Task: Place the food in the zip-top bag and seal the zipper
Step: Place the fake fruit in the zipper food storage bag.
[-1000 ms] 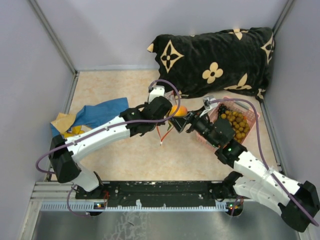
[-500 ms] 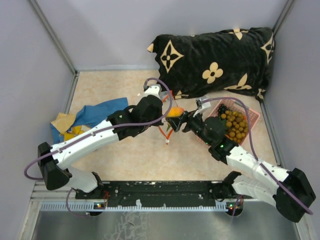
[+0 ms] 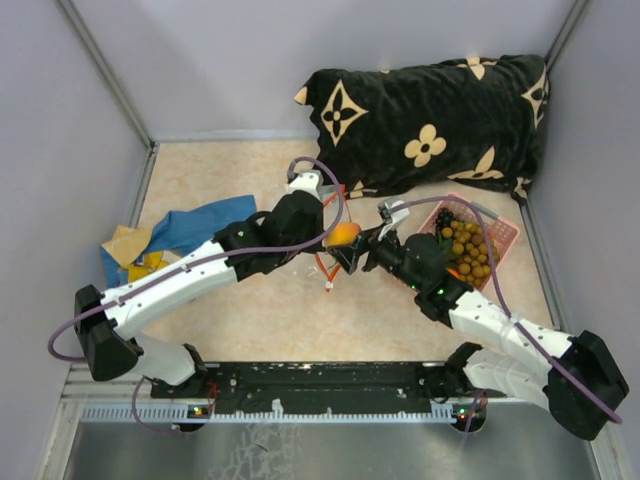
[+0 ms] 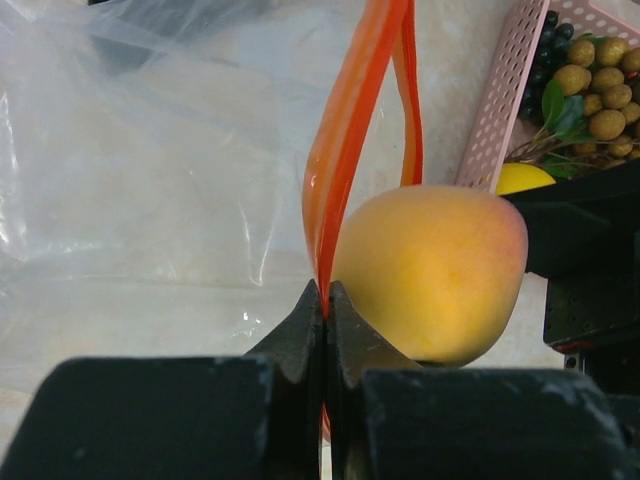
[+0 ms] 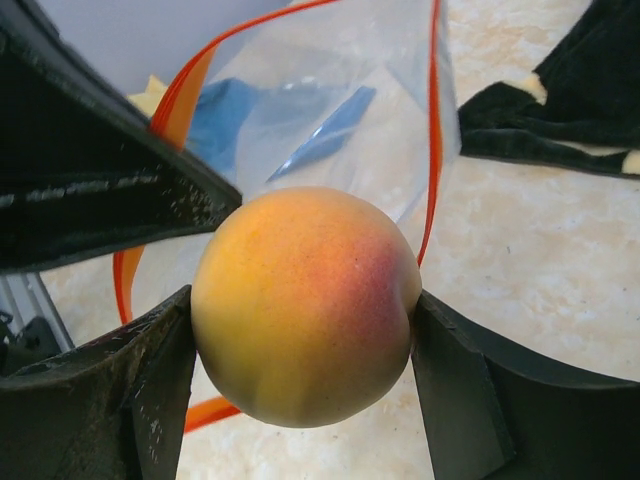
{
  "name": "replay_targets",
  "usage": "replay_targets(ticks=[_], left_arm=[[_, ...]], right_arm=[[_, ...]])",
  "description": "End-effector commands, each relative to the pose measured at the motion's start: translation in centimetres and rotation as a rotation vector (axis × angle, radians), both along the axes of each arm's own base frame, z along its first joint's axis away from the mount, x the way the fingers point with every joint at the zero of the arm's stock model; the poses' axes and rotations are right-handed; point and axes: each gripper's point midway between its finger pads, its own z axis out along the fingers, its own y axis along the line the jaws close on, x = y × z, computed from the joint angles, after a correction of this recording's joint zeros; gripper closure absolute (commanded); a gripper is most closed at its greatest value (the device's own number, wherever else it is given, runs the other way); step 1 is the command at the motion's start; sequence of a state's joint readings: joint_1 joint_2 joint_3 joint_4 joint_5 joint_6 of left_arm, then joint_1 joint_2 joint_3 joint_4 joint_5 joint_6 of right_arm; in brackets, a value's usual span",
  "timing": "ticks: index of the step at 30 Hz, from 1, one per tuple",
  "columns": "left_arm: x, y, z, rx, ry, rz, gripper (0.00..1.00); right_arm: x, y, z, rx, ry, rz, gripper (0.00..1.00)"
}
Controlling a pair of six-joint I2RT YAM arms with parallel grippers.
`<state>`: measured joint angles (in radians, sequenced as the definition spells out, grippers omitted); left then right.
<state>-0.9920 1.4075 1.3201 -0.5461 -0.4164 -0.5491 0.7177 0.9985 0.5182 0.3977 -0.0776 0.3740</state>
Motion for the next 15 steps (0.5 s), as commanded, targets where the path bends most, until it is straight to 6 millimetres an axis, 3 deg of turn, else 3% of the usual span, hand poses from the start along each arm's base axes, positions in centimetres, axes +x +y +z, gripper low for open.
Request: replay_targets(ticks=[1,9,15], left_arm=[[0.3,-1.2,2.1,-0.094,-0.038,-0.019,1.00],[-0.6,-1.8,3.6,-0.202,-0.053,-0.058,1.00],[-1.4,-3.5,3.2,-0.256,-0.034,-0.136,1.00]], right_arm=[[-1.8,1.6,1.2,0.006,-0.109,0.134,0.46],[0.0,-0.2,-1.5,-0.057,-0.056,-0.008,0.45],[-0.8,0.6,-0.7,-0.032,-0.074,0.055,0.45]])
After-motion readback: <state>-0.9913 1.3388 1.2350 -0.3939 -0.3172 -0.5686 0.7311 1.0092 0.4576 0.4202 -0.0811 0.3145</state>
